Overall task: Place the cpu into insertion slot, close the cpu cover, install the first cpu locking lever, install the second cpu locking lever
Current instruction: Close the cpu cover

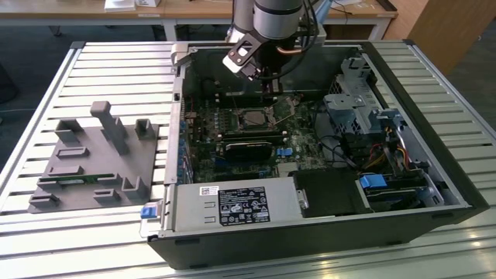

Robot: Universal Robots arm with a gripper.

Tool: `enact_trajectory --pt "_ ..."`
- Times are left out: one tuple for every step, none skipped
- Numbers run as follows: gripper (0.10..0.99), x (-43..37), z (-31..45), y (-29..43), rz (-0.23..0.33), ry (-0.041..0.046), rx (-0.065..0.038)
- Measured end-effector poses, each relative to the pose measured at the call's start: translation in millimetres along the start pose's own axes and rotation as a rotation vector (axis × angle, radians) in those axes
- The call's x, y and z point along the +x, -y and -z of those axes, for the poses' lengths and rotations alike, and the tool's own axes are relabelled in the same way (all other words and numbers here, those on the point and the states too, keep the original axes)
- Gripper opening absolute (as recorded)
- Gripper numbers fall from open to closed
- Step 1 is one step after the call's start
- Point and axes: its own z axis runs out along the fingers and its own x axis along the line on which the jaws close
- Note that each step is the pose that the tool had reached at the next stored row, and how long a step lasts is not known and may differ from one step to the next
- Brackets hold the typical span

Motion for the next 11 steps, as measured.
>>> enact_trajectory --pt "0.106 0.0 0.0 -0.3 0.0 0.0 0.0" --pt "0.106 0.0 0.0 -0.7 0.0 0.0 0.0" --pt "0.106 0.0 0.0 -1.0 0.0 0.0 0.0" --pt "0.106 0.0 0.0 -1.3 0.0 0.0 0.0" --pt "0.106 0.0 -0.1 -1.5 0.0 0.0 0.0" --pt "0.106 0.0 -0.1 -1.8 0.0 0.0 0.0" --pt "0.106 0.0 -0.1 -2.2 0.0 0.0 0.0" --pt "0.106 0.0 -0.1 -2.5 0.0 0.0001 0.0" --pt "0.106 0.0 -0.1 -2.8 0.0 0.0 0.0" --pt "0.106 0.0 -0.1 -3.2 0.0 0.0 0.0" --pt "0.106 0.0 -0.1 -3.8 0.0 0.0 0.0"
